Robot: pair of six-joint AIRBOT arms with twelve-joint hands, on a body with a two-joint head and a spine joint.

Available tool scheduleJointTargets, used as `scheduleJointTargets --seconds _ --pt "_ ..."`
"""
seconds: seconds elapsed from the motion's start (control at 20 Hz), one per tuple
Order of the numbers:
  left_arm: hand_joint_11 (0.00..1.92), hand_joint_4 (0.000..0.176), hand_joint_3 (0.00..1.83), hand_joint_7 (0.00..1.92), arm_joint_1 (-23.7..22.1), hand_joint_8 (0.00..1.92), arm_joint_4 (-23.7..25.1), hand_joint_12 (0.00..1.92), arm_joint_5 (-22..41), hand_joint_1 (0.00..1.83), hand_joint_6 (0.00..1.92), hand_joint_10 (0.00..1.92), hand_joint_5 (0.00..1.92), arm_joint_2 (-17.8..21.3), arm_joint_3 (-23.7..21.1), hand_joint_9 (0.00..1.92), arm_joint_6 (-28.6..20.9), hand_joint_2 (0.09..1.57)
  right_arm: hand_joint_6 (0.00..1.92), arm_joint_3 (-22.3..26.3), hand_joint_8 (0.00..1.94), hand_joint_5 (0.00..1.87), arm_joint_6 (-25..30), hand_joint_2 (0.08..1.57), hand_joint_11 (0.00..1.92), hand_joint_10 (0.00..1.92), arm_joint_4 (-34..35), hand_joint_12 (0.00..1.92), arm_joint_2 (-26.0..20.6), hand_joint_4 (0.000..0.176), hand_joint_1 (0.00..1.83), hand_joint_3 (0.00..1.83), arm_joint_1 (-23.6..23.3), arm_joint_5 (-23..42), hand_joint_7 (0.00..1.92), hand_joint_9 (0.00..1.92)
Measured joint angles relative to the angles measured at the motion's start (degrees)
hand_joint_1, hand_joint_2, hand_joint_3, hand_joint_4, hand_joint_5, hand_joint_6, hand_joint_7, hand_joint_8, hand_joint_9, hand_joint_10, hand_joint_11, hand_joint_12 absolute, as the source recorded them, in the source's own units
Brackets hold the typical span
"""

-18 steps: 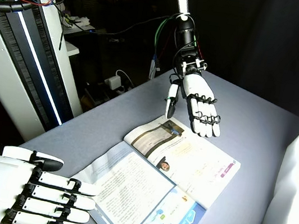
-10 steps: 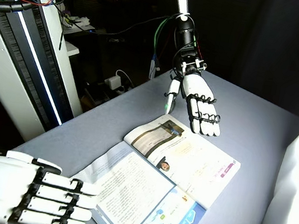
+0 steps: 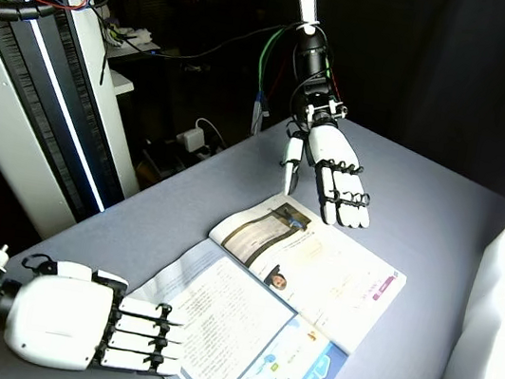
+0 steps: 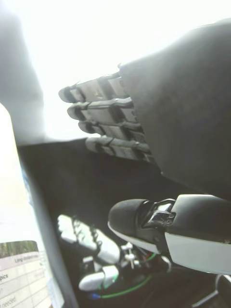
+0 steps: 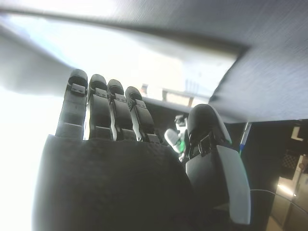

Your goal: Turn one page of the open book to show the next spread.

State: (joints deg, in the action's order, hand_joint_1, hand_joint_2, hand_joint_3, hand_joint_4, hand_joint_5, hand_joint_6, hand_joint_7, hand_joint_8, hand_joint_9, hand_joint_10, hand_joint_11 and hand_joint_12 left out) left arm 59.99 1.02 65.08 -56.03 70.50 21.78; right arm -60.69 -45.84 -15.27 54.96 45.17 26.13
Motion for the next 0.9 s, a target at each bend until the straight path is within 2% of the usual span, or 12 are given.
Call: scheduleJointTargets --seconds 0.1,0.2,0.35,0.45,0.5,0.55,0.6,0.65,0.7,0.9 --pt "0.02 0.000 0.00 0.00 1.95 0.00 -1.36 0.01 0.90 0.25 0.01 0.00 0.10 0.20 -0.59 0.00 0.04 1.39 0.00 -0.68 0.00 0.00 0.02 1.29 0.00 0.00 -0.09 0.00 0.96 0.000 0.00 0.00 0.00 -1.40 0.00 0.00" --pt "0.00 0.000 0.00 0.00 3.82 0.00 -3.39 0.00 1.84 0.20 0.00 0.00 0.09 0.26 -1.03 0.00 0.02 1.40 0.00 -1.42 0.00 0.00 0.07 1.30 0.00 0.00 -0.26 0.00 2.23 0.000 0.00 0.00 0.00 -1.95 0.00 0.00" --pt "0.00 0.000 0.00 0.00 4.74 0.00 -4.07 0.00 2.78 0.21 0.00 0.00 0.09 0.26 -1.36 0.00 0.00 1.40 0.00 -2.27 0.00 0.00 0.07 1.29 0.00 0.00 -0.20 0.00 3.48 0.000 0.00 0.00 -0.04 -1.18 0.00 0.00" --pt "0.00 0.000 0.00 0.00 5.70 0.00 -4.15 0.00 3.10 0.14 0.00 0.00 0.04 0.24 -1.42 0.00 0.02 1.40 0.00 -3.13 0.00 0.00 0.07 1.30 0.00 0.00 -0.55 0.00 4.85 0.000 0.00 0.00 -1.11 -1.33 0.00 0.00" --pt "0.00 0.020 0.01 0.00 6.32 0.00 -4.68 0.00 3.08 0.13 0.00 0.00 0.03 0.17 -1.62 0.00 0.00 1.41 0.00 -3.63 0.00 0.00 0.07 1.31 0.00 0.00 -0.96 0.00 6.10 0.000 0.00 0.00 -2.12 -1.51 0.00 0.00" --pt "0.00 0.014 0.00 0.00 6.75 0.00 -4.79 0.00 3.06 0.19 0.01 0.00 0.05 0.17 -1.70 0.00 0.00 1.41 0.00 -4.04 0.00 0.00 0.07 1.30 0.00 0.00 -1.66 0.00 7.10 0.000 0.00 0.00 -2.89 -1.60 0.00 0.00" --pt "0.00 0.020 0.00 0.00 7.45 0.00 -5.16 0.00 3.17 0.18 0.01 0.00 0.05 0.07 -1.70 0.00 0.00 1.41 0.00 -4.72 0.00 0.00 0.07 1.29 0.00 0.00 -1.86 0.00 8.55 0.000 0.00 0.00 -3.58 -1.44 0.00 0.00" --pt "0.00 0.006 0.01 0.00 7.67 0.00 -5.49 0.00 3.02 0.15 0.01 0.00 0.07 -0.02 -1.73 0.00 0.02 1.42 0.00 -5.18 0.00 0.00 0.15 1.28 0.00 0.00 -1.92 0.00 9.46 0.000 0.00 0.00 -3.89 -1.09 0.00 0.00" --pt "0.00 0.000 0.01 0.00 8.37 0.00 -6.08 0.00 2.97 0.16 0.01 0.00 0.07 -0.15 -1.73 0.00 0.02 1.43 0.00 -6.19 0.00 0.00 0.70 1.28 0.00 0.00 -2.21 0.00 10.99 0.000 0.00 0.00 -4.52 -0.31 0.00 0.00" --pt "0.00 0.000 0.01 0.00 9.60 0.00 -6.58 0.00 2.27 0.19 0.01 0.00 0.09 -0.31 -1.81 0.00 -0.11 1.49 0.00 -9.75 0.00 0.00 2.62 1.26 0.00 0.00 -1.97 0.00 15.19 0.000 0.00 0.00 -6.58 2.71 0.00 0.00"
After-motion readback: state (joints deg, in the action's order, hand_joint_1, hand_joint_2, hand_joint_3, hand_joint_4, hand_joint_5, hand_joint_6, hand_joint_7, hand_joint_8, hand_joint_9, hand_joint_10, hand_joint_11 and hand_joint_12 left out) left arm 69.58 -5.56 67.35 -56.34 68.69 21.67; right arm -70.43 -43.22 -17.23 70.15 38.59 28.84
